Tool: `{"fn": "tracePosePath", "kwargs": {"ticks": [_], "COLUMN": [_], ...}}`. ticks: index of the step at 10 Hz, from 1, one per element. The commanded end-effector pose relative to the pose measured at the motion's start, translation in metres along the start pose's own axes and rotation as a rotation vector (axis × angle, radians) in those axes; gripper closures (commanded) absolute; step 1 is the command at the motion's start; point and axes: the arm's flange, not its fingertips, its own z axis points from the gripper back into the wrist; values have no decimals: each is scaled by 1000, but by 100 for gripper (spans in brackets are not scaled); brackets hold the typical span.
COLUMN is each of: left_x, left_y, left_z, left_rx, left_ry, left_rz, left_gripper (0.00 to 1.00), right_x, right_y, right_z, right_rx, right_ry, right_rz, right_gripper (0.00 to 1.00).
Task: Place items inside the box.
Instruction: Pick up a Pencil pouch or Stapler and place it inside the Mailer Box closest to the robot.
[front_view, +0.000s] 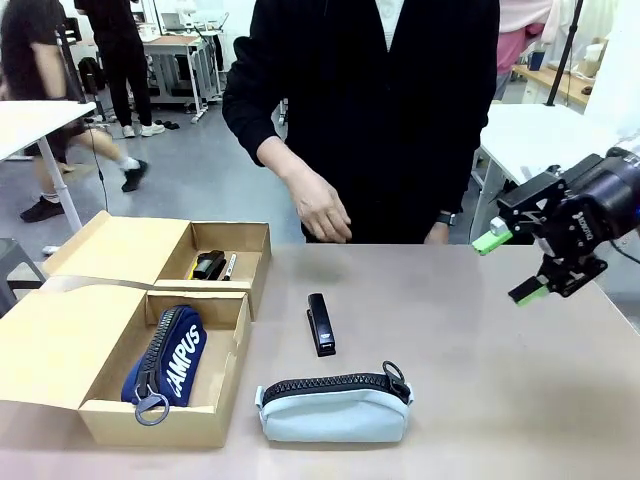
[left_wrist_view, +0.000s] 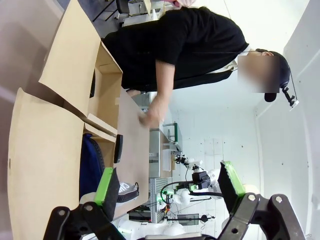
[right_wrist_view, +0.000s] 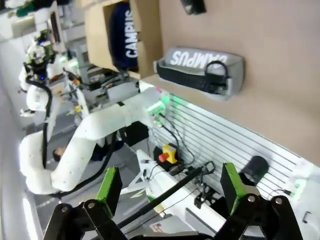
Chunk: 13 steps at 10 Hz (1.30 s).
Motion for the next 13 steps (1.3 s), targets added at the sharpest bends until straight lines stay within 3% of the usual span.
{"fn": "tracePosePath", "kwargs": {"ticks": [1, 3, 5, 7, 13], "left_x": [-2, -2, -2, -2, -2], "left_y": [0, 0, 0, 0, 0], "left_z": [0, 0, 0, 0, 0], "left_rx": [-22, -22, -22, -22, -22], "left_ry": [-6, -6, -6, -6, -6], "left_rz": [-16, -16, -16, -16, -16], "left_gripper": [0, 0, 0, 0, 0], "right_x": [-33, -81, -103, -97, -79], "right_y": [-54, -114, -152, -158, -134], "right_z": [64, 108, 120, 115, 105], "right_rx": [163, 278, 395, 397, 324], "right_ry": [-116, -295, -401, -373, -299], "right_rz": [0, -104, -147, -158, -136], "right_gripper": [0, 0, 0, 0, 0]}}
